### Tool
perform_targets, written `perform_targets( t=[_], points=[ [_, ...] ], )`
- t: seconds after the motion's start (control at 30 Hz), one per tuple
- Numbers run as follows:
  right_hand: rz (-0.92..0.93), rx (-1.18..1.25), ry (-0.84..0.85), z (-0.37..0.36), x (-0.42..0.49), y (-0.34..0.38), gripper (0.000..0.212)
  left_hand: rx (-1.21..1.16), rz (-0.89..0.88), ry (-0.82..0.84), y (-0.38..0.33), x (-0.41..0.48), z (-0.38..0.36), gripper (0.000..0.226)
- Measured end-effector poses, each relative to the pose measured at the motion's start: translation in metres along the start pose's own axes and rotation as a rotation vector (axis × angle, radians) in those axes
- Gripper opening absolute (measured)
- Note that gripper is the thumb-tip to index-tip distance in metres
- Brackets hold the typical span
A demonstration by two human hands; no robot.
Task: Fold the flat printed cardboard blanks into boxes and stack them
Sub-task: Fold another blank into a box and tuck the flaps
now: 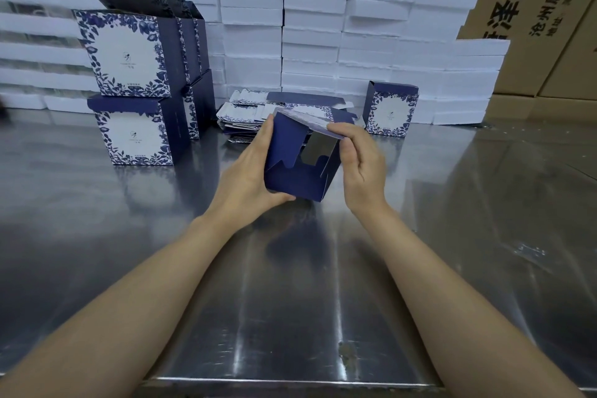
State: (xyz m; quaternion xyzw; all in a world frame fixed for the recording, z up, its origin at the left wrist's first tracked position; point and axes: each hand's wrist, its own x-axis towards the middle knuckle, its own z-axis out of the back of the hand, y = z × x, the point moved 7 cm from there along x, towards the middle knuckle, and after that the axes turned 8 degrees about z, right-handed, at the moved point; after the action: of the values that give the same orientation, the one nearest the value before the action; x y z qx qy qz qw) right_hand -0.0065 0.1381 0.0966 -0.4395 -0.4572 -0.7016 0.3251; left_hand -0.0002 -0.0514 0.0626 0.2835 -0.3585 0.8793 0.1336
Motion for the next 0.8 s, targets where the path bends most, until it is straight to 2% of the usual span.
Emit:
perform_targets(
  t=[0.13,0.3,0.63,0.8],
  points=[
    [-0.01,0.07,0.024,-0.003,0.002,-0.001,0.039,0.046,-0.083,-0.02,-0.004,-0.002,0.002,0.123],
    [0.014,-0.053,0.084,-0.013,-0.001,-0.001,0.038,0.086,-0.117,-0.029,-0.005,-0.001,0.003,0.119],
    [0.13,-0.176,0.048,-0.01,-0.001,0.005,0.038,0.148,-0.178,-0.02,-0.01,-0.003,0.0,0.096],
    [0.022,-0.039,0.028,-0.008,-0.003,0.003,0.034,0.117,-0.157,-0.029,-0.012,-0.003,0.0,0.086]
  ],
)
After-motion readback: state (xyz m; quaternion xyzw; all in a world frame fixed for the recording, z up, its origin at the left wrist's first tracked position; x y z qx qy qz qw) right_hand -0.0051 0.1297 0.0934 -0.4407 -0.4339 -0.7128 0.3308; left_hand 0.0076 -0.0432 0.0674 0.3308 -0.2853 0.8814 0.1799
